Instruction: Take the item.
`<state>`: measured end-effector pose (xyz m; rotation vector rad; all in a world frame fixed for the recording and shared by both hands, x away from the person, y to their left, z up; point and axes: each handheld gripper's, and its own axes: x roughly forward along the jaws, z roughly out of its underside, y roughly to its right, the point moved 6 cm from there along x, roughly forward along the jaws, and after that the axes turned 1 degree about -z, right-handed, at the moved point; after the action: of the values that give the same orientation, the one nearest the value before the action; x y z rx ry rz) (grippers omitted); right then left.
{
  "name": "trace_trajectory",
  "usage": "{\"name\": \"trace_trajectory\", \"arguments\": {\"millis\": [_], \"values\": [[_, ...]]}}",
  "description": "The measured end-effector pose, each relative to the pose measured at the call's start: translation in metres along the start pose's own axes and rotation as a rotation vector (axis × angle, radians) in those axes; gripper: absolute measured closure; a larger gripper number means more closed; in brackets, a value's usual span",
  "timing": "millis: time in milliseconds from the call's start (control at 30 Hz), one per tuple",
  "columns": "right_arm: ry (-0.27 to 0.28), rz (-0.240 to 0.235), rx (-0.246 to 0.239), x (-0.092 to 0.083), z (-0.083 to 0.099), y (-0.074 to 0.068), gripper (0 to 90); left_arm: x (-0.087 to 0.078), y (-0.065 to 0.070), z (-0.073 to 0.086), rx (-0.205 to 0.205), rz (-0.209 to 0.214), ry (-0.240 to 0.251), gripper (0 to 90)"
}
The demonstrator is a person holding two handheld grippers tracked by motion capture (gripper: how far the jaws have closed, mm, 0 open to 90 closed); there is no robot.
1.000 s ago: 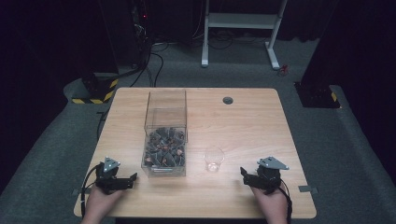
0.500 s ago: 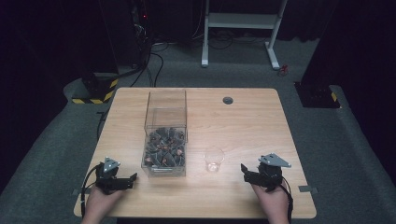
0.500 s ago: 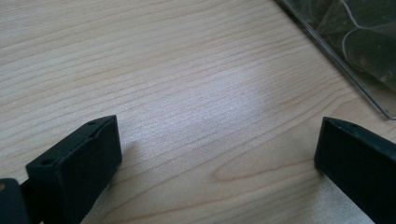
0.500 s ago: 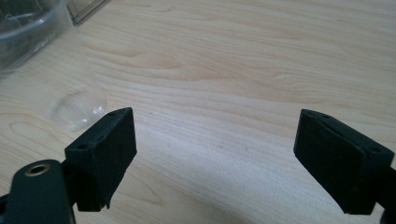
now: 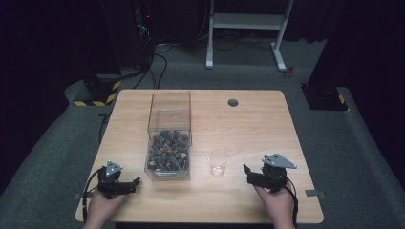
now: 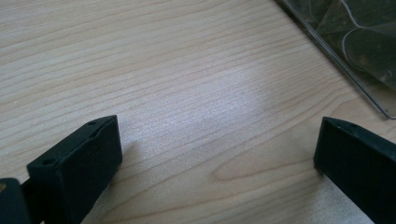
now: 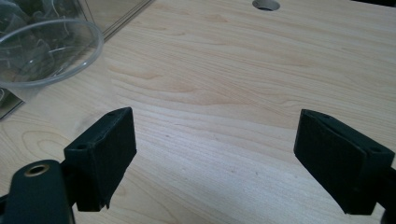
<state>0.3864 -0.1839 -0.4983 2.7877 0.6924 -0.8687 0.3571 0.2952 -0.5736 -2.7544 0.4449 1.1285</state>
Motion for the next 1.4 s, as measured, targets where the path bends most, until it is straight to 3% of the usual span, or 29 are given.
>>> {"name": "trace_trajectory", "arguments": {"millis": [367, 833, 1400], "values": [[0.013, -0.013, -0.012, -0.001, -0.01, -0.002, 14.2, -0.001, 0.0, 0.001, 0.008, -0.001, -0.001, 1.4], [0.022, -0.046, -0.026, 0.005, -0.019, -0.017, 15.6, -0.004, 0.0, 0.003, 0.015, 0.004, -0.002, 2.6], [0.043, -0.109, -0.059, 0.013, -0.046, -0.05, 18.6, -0.003, -0.001, 0.003, 0.015, 0.004, 0.001, 2.8]]}}
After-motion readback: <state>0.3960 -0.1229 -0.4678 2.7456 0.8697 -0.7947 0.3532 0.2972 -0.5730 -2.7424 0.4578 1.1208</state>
